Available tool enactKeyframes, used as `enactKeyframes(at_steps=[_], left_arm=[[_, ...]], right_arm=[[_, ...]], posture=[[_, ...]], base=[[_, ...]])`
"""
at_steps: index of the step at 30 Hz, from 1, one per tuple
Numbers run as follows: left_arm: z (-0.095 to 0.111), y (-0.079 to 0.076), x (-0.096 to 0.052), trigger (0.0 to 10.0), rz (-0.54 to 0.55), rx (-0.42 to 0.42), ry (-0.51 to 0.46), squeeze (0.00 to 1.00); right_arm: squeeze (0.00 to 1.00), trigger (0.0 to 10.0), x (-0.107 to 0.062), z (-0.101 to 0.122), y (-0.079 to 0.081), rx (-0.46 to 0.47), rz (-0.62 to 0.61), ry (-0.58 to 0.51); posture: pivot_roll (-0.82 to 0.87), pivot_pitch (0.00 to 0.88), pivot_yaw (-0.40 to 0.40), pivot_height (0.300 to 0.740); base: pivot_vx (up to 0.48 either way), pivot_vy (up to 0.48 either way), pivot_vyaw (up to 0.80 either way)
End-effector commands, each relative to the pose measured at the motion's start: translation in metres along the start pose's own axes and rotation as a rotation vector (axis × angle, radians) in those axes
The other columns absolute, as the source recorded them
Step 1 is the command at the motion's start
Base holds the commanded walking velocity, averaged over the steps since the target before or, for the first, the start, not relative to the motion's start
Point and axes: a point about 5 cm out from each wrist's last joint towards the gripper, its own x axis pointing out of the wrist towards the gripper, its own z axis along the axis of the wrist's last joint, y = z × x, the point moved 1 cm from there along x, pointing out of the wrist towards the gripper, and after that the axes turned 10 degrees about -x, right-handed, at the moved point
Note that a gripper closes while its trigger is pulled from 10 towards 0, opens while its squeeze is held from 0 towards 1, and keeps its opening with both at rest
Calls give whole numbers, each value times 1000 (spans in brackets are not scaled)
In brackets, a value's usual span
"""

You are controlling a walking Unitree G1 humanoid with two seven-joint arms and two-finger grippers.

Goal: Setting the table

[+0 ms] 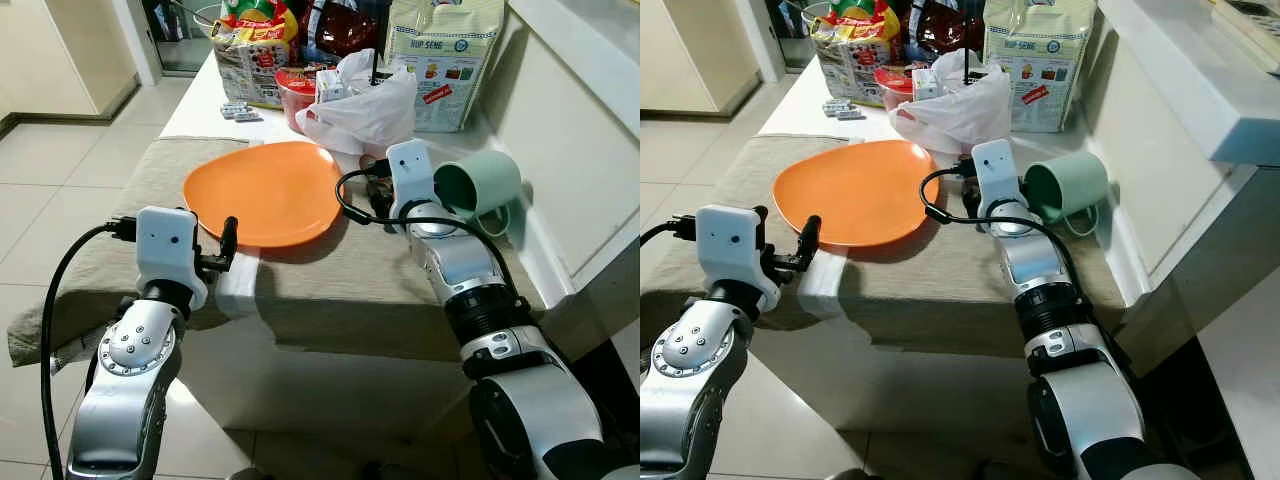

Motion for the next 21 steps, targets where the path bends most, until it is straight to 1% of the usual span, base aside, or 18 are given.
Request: enactKeyframes(at_steps=[1, 7, 10, 11, 12, 13, 21], left_arm=[[5, -1, -1, 10000, -5, 3, -16, 0], [6, -1, -1, 10000, -6, 1, -14, 0], [6, -1, -1, 10000, -6, 0, -14, 0], [6, -1, -1, 10000, -6, 0, -14, 0], [6, -1, -1, 10000, -6, 0, -14, 0], [6, -2, -1, 10000, -7, 0, -14, 0], [6, -2, -1, 10000, -3, 0, -13, 0]], right_arm=[[1000, 10000, -4, -57, 24, 18, 101, 220], [1000, 10000, -5, -58, 26, 24, 106, 222], [1000, 10000, -5, -58, 26, 0, 109, 227], [0, 10000, -5, -58, 27, 2, 109, 226], [0, 10000, -5, -57, 27, 4, 111, 221], [0, 0, -5, -56, 28, 16, 118, 209], [0, 0, -5, -56, 29, 9, 127, 206]], posture=[[3, 107, 24, 740], [2, 108, 25, 740], [1, 110, 25, 740], [1, 110, 26, 740], [1, 110, 26, 740], [2, 111, 25, 740], [3, 113, 22, 740]], base=[[0, 0, 0], [0, 0, 0], [0, 0, 0], [0, 0, 0], [0, 0, 0], [0, 0, 0], [0, 0, 0]])
